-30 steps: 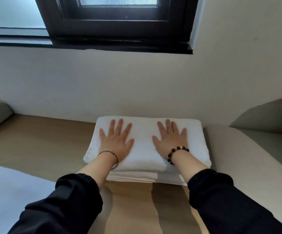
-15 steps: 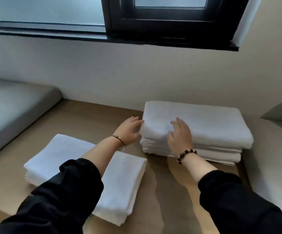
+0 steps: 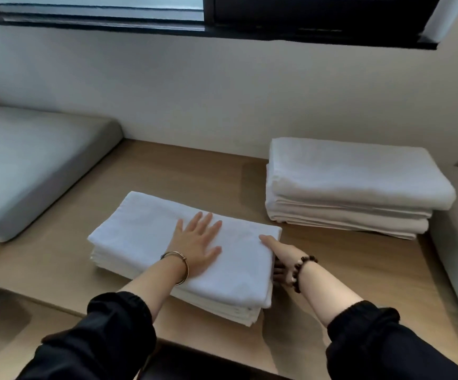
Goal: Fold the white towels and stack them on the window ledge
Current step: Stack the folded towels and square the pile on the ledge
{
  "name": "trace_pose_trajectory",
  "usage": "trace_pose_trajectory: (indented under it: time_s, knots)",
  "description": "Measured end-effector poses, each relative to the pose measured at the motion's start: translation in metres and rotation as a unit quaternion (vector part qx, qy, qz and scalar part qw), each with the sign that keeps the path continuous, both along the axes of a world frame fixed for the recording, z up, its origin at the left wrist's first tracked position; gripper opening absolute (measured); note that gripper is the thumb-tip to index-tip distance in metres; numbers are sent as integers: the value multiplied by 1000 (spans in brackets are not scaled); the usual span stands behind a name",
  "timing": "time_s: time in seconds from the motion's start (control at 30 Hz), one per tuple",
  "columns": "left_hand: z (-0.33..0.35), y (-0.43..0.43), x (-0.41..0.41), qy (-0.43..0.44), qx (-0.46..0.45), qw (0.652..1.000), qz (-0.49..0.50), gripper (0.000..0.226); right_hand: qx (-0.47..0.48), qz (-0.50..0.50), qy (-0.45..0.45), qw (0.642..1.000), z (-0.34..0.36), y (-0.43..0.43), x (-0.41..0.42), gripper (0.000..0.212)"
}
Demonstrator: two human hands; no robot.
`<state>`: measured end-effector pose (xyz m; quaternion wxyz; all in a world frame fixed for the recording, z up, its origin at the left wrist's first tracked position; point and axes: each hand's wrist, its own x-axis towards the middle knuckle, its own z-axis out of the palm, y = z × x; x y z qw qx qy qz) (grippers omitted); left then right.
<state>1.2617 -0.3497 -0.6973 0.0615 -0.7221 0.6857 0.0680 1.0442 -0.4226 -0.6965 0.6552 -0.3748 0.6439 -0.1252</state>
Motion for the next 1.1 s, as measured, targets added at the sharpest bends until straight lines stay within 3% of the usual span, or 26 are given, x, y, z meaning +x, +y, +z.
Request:
trace_pose_trajectory:
  time_s: [0.13,0.27,0.37,0.43,0.53,0.67,0.7,0.77,0.87,0.97,1.03,1.1]
  knots:
    - [-2,0,-1,-3,-8,1000,-6,61,16,-10,-37,999,1,4,6,79]
    - [-3,-4,-10,0,-3,1000,-10,66,38,-26,-55,997,10,8,0,32]
    - [-2,-12,-46,15,-2,1000,-9,67,18,-45,-36,998,19,1,-28,20]
    - [0,-22,-87,29,-1,1000,-10,63,4,-46,-16,999,25,-10,-62,21]
    - [2,-42,-156,67,11,997,-34,65,-40,-29,73,996,43,-24,-118,52]
    - [18,-65,-199,228,21,971,-74,50,-69,-47,158,984,61,-32,-180,42]
    - [19,-68,-194,247,5,967,-57,47,-73,-46,168,982,61,-34,-191,38]
    - [19,-69,-170,173,-54,983,4,46,-76,-9,196,978,61,-39,-205,31]
    - [10,-60,-120,107,-92,974,176,54,-86,41,234,967,51,-50,-215,34]
    - [13,-56,-91,256,-43,905,337,78,-87,41,235,967,41,-58,-221,38]
    - [15,-59,-80,358,2,846,395,76,-85,28,218,972,51,-49,-217,34]
    - [21,-58,-75,373,63,839,392,74,-80,-4,191,978,60,-41,-216,25]
